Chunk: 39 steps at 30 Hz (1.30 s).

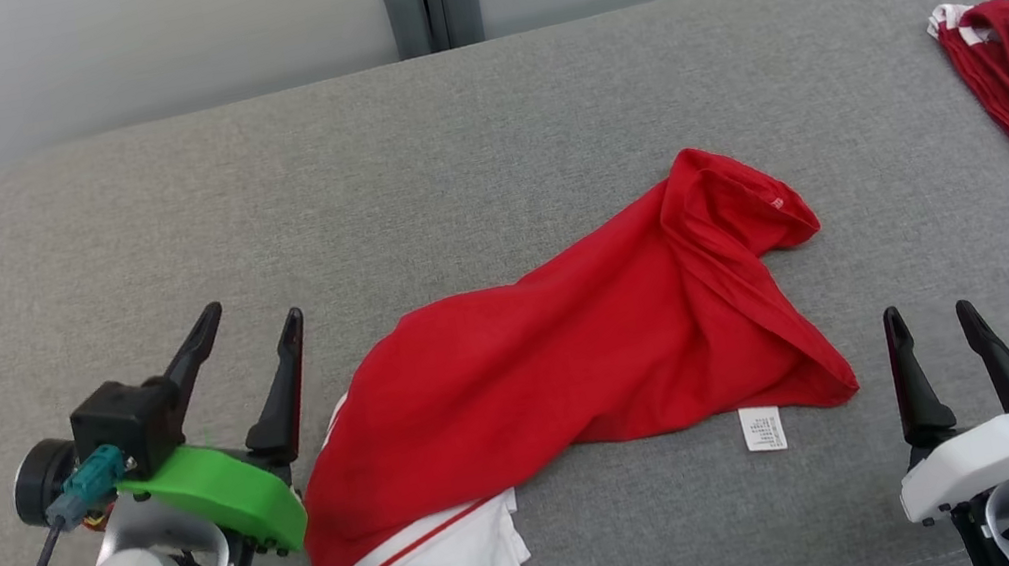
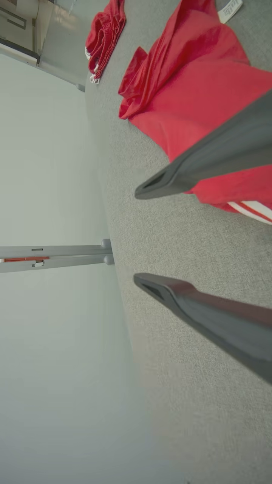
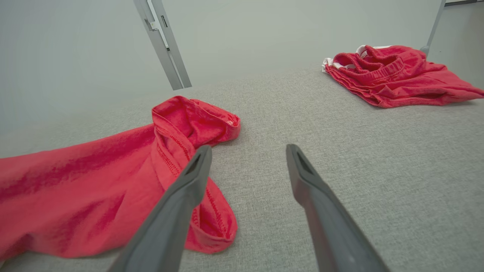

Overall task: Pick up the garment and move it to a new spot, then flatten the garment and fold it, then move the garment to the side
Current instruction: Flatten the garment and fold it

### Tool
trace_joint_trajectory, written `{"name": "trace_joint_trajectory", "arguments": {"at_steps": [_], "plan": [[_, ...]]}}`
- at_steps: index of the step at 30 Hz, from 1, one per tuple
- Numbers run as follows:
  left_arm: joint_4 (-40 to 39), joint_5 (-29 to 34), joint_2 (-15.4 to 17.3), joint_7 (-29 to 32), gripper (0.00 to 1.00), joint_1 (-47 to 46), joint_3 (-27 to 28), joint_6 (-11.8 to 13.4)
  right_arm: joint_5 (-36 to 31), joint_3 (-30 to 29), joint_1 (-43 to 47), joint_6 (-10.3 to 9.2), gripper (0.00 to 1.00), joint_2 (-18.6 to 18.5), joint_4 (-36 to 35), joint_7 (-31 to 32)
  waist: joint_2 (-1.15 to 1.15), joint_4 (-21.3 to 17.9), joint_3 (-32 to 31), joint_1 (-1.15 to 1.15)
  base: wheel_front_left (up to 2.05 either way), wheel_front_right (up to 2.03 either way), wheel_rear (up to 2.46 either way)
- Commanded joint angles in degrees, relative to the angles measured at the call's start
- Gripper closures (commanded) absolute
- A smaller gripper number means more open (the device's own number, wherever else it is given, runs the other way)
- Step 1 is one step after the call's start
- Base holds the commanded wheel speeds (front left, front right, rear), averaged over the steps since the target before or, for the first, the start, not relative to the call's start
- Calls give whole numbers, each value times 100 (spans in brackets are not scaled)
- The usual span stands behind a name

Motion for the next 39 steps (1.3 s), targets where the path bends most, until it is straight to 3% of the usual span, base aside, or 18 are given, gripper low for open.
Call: {"name": "trace_joint_trajectory", "arguments": {"at_steps": [1, 7, 17, 26, 27, 29, 30, 39], "plan": [[139, 50, 25, -22, 0, -158, -26, -40, -31, -10, -54, -10, 0, -11, -3, -16, 0, -169, 149, 0, 0, 0, 0], [947, -32, -87, -20, 0, -440, -287, -181, -32, -61, -102, -10, 0, -4, -10, -16, 0, -387, 274, 0, 0, 0, 0], [2206, -203, -215, 414, 0, -606, -1193, -281, -56, -82, -143, -10, 0, 3, 11, -16, 0, -460, 335, 0, 0, 0, 0], [2500, -705, -267, 867, 0, -740, -2192, -287, -13, -84, -172, -10, 0, 2, 25, -16, 0, -453, 377, 0, 0, 0, 0], [2548, -731, -264, 913, 20, -761, -2294, -288, -2, -76, -177, -10, 0, 2, 28, -16, 0, -455, 383, 0, 0, 0, 0], [2611, -821, -274, 852, 80, -819, -2386, -288, 8, -65, -194, -10, 0, 1, 29, -16, 0, -456, 400, 0, 0, 0, 0], [2643, -842, -273, 822, 100, -863, -2420, -288, 11, -62, -202, -10, 0, 2, 26, -16, 0, -456, 409, 0, 0, 0, 0], [3014, -799, -280, 46, 100, -1600, -2314, -270, -6, -77, -225, -10, 0, 3, 2, -16, 0, -437, 447, 0, 0, 0, 0]]}}
